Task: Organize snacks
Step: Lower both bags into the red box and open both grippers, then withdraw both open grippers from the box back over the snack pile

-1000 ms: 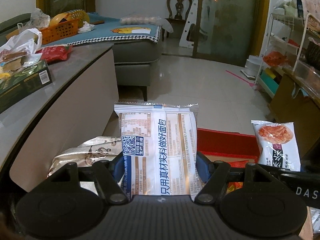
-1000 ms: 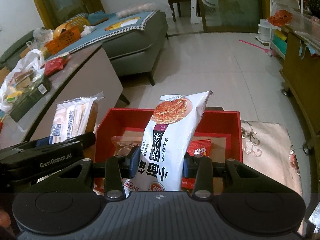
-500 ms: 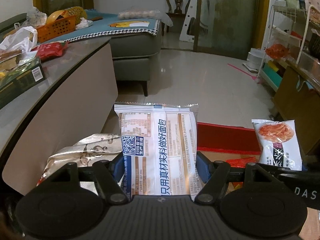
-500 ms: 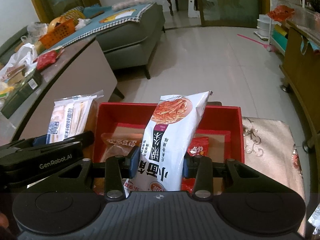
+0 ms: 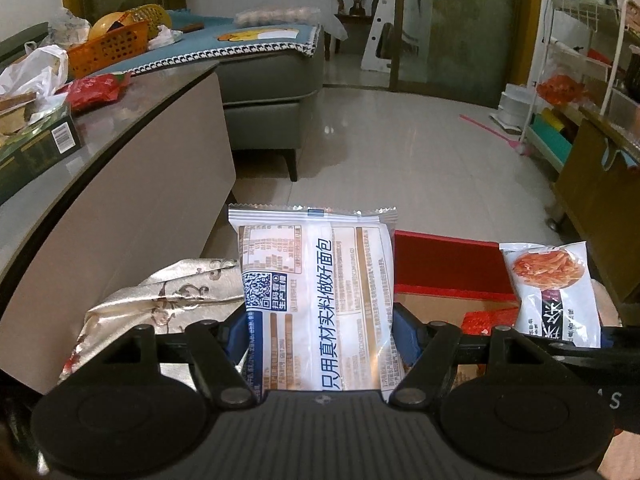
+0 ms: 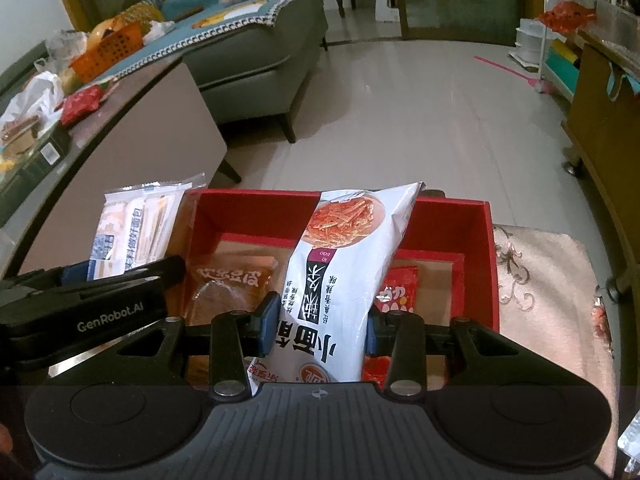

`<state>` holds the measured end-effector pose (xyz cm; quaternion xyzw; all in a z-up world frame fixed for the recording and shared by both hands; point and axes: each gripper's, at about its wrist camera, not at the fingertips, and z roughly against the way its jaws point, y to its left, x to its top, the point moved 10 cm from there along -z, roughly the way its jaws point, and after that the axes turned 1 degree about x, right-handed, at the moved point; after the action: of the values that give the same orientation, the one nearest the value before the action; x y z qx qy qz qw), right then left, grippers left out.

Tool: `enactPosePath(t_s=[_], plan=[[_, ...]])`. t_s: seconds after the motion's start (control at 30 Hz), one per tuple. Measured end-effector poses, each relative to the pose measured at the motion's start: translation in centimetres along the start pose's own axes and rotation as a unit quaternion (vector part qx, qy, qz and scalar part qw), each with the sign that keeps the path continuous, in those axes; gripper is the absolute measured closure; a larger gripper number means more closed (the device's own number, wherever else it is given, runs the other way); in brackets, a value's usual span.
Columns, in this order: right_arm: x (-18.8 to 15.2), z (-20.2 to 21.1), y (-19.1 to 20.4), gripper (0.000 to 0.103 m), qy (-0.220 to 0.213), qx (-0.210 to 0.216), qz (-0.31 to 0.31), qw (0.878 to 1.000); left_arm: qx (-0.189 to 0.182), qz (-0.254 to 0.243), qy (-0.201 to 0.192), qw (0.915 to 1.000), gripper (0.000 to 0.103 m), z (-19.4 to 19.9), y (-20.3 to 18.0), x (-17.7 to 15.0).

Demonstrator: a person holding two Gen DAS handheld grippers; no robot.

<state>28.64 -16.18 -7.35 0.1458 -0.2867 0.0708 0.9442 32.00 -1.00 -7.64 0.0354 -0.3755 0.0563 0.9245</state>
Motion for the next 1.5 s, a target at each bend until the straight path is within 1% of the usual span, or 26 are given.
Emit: enactPosePath(t_s=[0.23,0.33,0.43,0.67,0.87,0.93,1.0,1.2,1.3,1.5], plan=[[-0.3,-1.1,0.2,0.053,0.013,-0.003,0.005,1.000,0.000,-0.003,0.015,0.9999,0.039,-1.1,-0.1,-0.5],[-0.6,-1.4,0.0,0.050,0.020,-0.006,0.005,1.000,-0.001,-0.003,0.023,0.9997,0.038,-1.5,0.0,-0.6],[-0.7,-1.6,-0.2,0.050,0.025,-0.005,0.004,1.000,-0.005,-0.010,0.023,0.9997,0.038,-1.4,-0.3,-0.7],[-1.3,-1.8,-0.5,0.043,0.034,-0.012,0.003,0.999,-0.003,-0.012,0.019,0.9997,0.037,-0.7,-0.1,-0.6],[-1.1,-0.9,-0.5,0.042,0.027,-0.014,0.000,1.000,-0.008,-0.007,0.017,0.9998,0.037,0.4,0.2,-0.7],[-1.2,-0.3,-0.4,0.038,0.025,-0.015,-0.001,1.000,-0.012,-0.007,0.014,0.9998,0.037,1.0,0.1,-0.7],[-1.3,0.2,-0.2,0.037,0.021,-0.014,0.000,1.000,-0.015,-0.008,0.009,0.9998,0.037,1.7,0.0,-0.7],[-1.4,2.1,0.6,0.036,0.008,-0.010,0.002,1.000,-0.014,-0.017,-0.009,0.9997,0.037,3.8,-0.4,-0.7],[-1.5,3.0,0.6,0.033,0.002,-0.010,0.000,1.000,-0.015,-0.021,-0.016,0.9996,0.037,4.6,-0.6,-0.8],[-2.0,4.4,0.4,0.031,-0.005,-0.008,-0.003,1.000,-0.016,-0.033,-0.028,0.9989,0.037,6.1,-1.1,-1.3]])
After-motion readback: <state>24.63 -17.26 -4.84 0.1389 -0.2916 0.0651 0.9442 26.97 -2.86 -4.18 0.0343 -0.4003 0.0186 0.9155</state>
